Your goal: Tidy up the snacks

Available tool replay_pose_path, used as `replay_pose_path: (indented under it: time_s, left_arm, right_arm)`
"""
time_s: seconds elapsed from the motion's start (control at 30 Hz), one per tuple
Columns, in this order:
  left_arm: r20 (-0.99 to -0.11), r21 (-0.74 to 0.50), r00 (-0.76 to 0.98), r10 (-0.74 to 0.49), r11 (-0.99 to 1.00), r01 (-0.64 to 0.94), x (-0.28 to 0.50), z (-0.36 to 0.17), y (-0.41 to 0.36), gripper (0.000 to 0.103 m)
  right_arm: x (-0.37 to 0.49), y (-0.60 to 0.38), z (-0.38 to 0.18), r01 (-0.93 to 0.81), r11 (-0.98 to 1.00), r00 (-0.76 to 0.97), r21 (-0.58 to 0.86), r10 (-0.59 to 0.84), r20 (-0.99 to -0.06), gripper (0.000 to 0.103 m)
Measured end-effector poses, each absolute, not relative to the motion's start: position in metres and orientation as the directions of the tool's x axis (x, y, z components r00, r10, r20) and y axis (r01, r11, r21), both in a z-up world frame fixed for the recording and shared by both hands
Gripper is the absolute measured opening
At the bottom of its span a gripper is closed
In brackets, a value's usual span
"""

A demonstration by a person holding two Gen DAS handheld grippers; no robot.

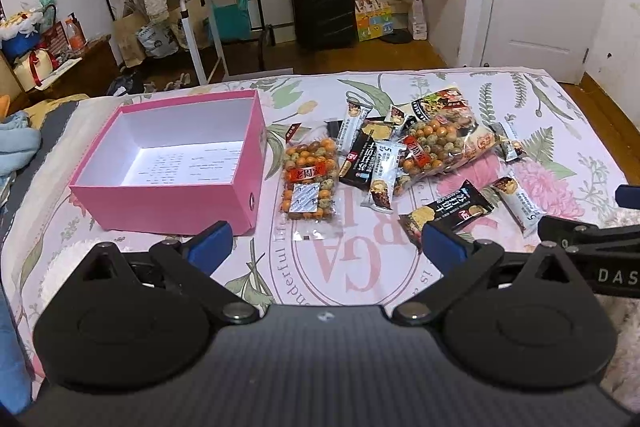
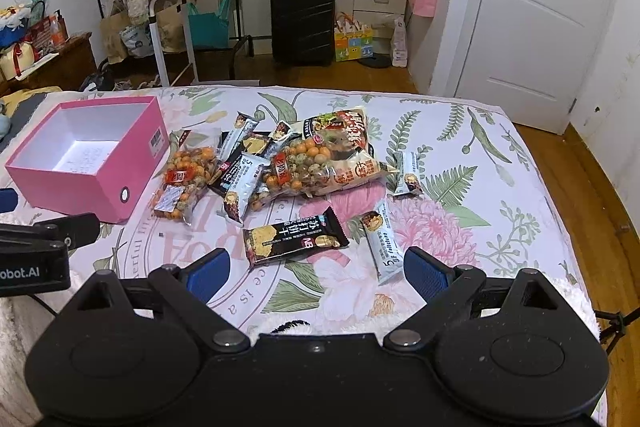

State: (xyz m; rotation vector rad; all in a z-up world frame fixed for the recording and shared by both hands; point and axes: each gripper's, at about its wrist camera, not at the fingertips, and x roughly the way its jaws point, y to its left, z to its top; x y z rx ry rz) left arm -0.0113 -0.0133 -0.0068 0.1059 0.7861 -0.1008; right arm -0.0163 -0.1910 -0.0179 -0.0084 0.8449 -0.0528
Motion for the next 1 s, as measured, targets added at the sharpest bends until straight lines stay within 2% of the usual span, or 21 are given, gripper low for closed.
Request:
replay_pose_path:
  time_s: [1.0]
  left_arm:
    - [-0.735, 0.026, 0.673, -0.077, 0.99, 0.142, -0.0115, -0.0125, -0.0153, 0.103]
  right_arm:
    - [-0.0208, -0.1986, -0.0143, 0.068, 0.997, 0.674, -0.037, -0.074, -0.735, 0.096]
